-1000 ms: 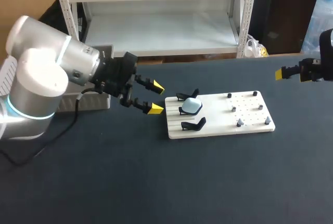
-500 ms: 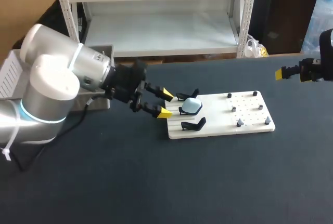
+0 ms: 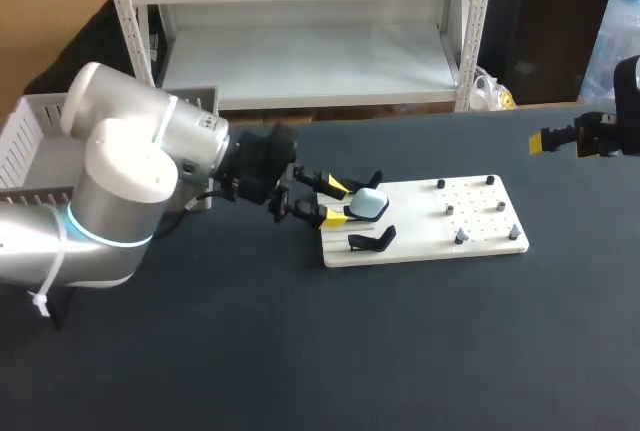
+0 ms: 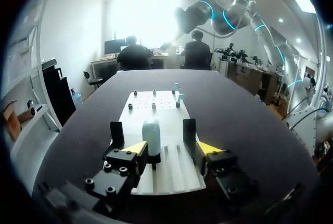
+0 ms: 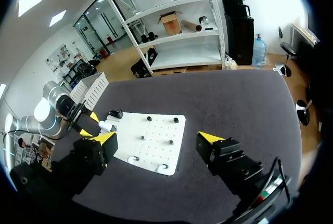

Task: Pick up each earbud case from the left stands, insert the matching earbuds, close the lid, and place the case in the box.

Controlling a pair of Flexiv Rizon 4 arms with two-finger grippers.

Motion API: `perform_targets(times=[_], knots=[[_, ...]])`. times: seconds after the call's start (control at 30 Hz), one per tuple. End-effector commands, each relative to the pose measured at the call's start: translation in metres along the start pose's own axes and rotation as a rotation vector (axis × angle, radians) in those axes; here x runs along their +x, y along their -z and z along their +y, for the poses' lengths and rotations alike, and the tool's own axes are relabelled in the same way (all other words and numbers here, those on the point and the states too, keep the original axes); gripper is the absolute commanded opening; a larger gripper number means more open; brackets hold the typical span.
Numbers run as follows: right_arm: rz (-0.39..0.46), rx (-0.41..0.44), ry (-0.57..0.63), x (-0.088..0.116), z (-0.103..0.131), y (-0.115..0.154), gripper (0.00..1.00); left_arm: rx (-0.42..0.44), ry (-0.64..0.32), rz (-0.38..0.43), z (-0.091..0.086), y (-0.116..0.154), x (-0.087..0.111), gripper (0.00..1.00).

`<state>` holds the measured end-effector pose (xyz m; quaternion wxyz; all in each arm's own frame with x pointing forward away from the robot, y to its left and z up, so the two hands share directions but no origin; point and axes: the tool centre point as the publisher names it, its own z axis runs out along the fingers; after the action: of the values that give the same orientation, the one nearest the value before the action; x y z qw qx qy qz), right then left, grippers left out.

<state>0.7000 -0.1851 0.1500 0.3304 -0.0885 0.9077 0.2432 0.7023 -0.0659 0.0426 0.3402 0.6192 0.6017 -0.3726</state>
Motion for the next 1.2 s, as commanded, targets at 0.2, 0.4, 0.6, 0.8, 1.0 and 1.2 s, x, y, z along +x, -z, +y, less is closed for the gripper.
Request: perform_targets(times=[0.2,0.4,0.6,0.8,1.0,1.2], knots=[[0.0,0.0,0.0,0.0,0.0,0.0,1.0,0.011,0.001,-0.003,0.016,-0.014,0.003,0.54],[0.0,0.0,0.0,0.0,0.0,0.0,1.0,0.009,-0.005,-0.003,0.02,-0.02,0.003,0.54],[0.0,0.0,0.0,0.0,0.0,0.0,1.0,0.004,-0.001,-0.002,0.026,-0.022,0.003,0.49],[0.0,0.0,0.0,0.0,0.0,0.0,1.0,0.007,0.0,0.004,0.026,-0.025,0.006,0.47],[0.0,0.0,0.0,0.0,0.0,0.0,1.0,0.005,0.007,0.002,0.027,-0.028,0.006,0.47],[0.0,0.0,0.0,0.0,0.0,0.0,1.0,0.003,0.01,0.001,0.028,-0.032,0.006,0.46]])
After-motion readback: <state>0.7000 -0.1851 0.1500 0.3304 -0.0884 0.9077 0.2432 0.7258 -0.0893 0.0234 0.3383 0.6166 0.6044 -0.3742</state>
